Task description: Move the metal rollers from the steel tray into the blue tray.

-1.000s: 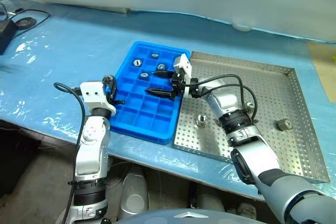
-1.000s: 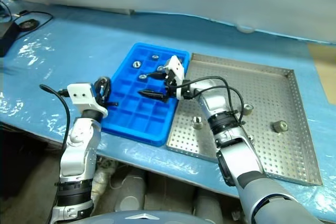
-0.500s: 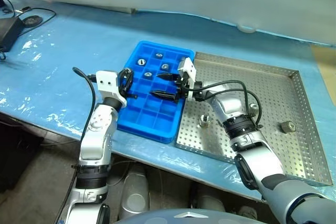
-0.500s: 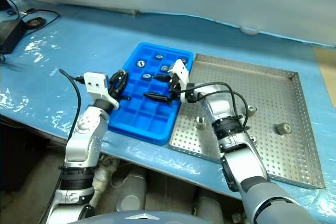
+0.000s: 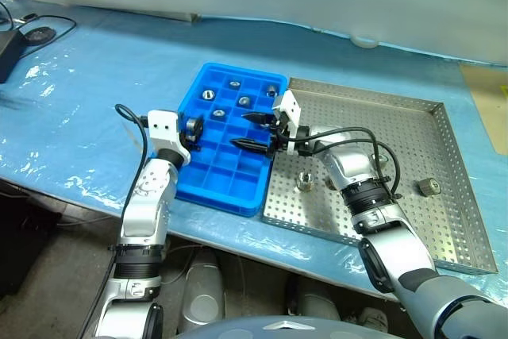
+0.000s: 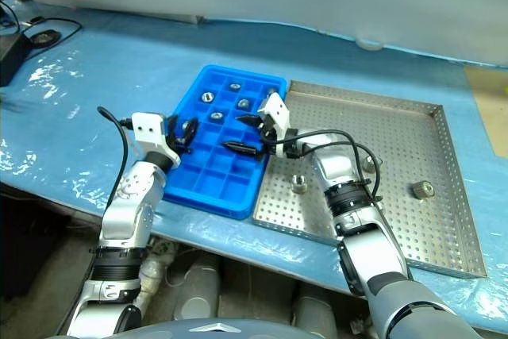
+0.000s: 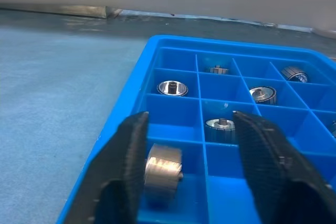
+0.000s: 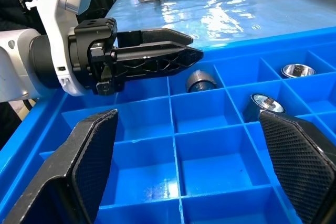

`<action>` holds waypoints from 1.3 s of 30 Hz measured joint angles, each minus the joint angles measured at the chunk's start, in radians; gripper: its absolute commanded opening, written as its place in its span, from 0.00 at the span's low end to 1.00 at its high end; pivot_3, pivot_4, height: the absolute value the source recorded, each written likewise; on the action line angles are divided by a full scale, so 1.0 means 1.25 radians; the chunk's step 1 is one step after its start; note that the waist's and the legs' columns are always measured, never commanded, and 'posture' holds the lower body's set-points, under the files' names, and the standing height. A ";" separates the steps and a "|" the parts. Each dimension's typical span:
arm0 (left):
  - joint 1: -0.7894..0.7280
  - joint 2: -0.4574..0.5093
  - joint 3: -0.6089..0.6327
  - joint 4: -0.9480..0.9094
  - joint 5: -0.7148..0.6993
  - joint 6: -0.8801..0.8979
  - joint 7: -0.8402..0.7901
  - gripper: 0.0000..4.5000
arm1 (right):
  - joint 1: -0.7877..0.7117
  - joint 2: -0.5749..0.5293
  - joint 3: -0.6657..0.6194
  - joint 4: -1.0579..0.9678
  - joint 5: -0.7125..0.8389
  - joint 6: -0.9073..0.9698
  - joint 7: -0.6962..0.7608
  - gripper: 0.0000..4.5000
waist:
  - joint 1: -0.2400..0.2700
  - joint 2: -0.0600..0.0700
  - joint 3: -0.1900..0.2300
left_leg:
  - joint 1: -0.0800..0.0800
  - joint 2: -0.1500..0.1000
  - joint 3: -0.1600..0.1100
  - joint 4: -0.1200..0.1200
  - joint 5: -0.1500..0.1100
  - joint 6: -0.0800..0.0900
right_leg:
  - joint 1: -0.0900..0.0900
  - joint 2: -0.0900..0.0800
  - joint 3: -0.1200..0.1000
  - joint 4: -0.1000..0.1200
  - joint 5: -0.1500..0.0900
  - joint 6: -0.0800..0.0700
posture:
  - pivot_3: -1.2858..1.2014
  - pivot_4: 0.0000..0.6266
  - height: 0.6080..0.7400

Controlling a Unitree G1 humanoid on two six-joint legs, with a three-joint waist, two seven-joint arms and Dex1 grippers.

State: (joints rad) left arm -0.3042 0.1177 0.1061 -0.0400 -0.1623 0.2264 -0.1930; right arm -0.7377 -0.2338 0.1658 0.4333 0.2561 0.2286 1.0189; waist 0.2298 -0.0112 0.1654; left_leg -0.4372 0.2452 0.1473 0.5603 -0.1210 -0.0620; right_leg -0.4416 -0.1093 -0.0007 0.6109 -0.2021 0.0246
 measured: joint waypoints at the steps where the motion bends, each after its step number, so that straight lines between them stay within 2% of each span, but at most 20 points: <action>1: -0.008 0.001 0.001 0.009 -0.008 -0.004 -0.011 0.87 | 0.002 -0.003 0.000 -0.006 0.000 0.000 -0.003 1.00 | 0.000 0.000 0.000 | 0.000 0.000 0.000 0.000 0.000 0.000 | 0.000 0.000 0.000 0.000 0.000 0.000 | 0.62 0.24 1.00; 2: -0.018 0.002 0.001 0.017 -0.015 -0.009 -0.024 0.94 | 0.005 -0.005 0.000 -0.015 0.000 0.000 -0.008 1.00 | 0.000 0.000 0.000 | 0.000 0.000 0.000 0.001 0.000 0.000 | 0.000 0.000 0.000 0.000 0.000 0.000 | 0.60 0.24 1.00; 7: -0.121 0.005 -0.008 0.106 -0.068 -0.034 -0.133 0.94 | 0.058 -0.034 -0.026 -0.116 0.002 0.029 -0.055 1.00 | -0.015 0.000 0.000 | 0.000 -0.001 0.000 0.003 0.000 -0.001 | 0.002 -0.001 0.001 0.001 0.000 0.001 | 0.53 0.24 1.00; 9: -0.175 0.013 -0.026 0.177 -0.088 -0.042 -0.221 0.94 | 0.110 -0.071 -0.054 -0.188 0.009 0.057 -0.082 1.00 | -0.024 0.000 0.000 | 0.001 -0.001 0.000 0.003 0.000 -0.001 | 0.002 -0.001 0.002 0.001 0.001 0.002 | 0.50 0.24 1.00; 17: -0.374 0.028 -0.178 0.460 -0.087 -0.059 -0.598 0.94 | 0.299 -0.165 -0.170 -0.417 0.023 0.157 -0.204 1.00 | -0.110 0.002 -0.001 | 0.004 -0.003 0.002 0.003 0.000 0.000 | 0.003 -0.001 0.005 0.000 0.002 0.003 | 0.39 0.24 1.00; 23: -0.473 0.009 -0.284 0.617 -0.018 -0.096 -0.779 0.94 | 0.410 -0.183 -0.229 -0.543 0.035 0.204 -0.282 1.00 | -0.170 0.004 -0.002 | 0.010 -0.003 0.008 0.000 -0.001 0.002 | 0.004 0.000 0.012 -0.002 0.002 0.003 | 0.35 0.24 1.00; 30: -0.503 0.019 -0.371 0.735 0.098 -0.159 -0.873 0.94 | 0.459 -0.184 -0.243 -0.609 0.050 0.228 -0.331 1.00 | -0.195 0.004 -0.002 | 0.016 -0.004 0.019 0.001 -0.005 0.009 | 0.004 0.000 0.022 -0.003 0.003 0.005 | 0.35 0.24 1.00; 38: -0.509 0.039 -0.375 0.736 0.150 -0.183 -0.892 0.94 | 0.418 -0.195 -0.211 -0.573 0.048 0.223 -0.326 1.00 | -0.196 0.004 -0.002 | 0.018 -0.003 0.020 0.000 -0.005 0.009 | 0.004 0.000 0.023 -0.003 0.003 0.005 | 0.38 0.24 1.00; 39: -0.509 0.043 -0.375 0.731 0.154 -0.184 -0.892 0.85 | 0.411 -0.195 -0.207 -0.568 0.046 0.222 -0.323 1.00 | -0.196 0.004 -0.002 | 0.018 -0.003 0.021 0.000 -0.005 0.009 | 0.004 0.000 0.023 -0.003 0.003 0.005 | 0.38 0.24 1.00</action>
State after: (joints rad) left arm -0.9401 0.1717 -0.3629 0.8737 0.0300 -0.0039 -1.3075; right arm -0.2236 -0.4778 -0.0928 -0.2762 0.3142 0.5059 0.6148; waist -0.0151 -0.0061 0.1624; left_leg -0.4148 0.2415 0.1731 0.5606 -0.1273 -0.0510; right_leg -0.4369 -0.1094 0.0284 0.6071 -0.1982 0.0303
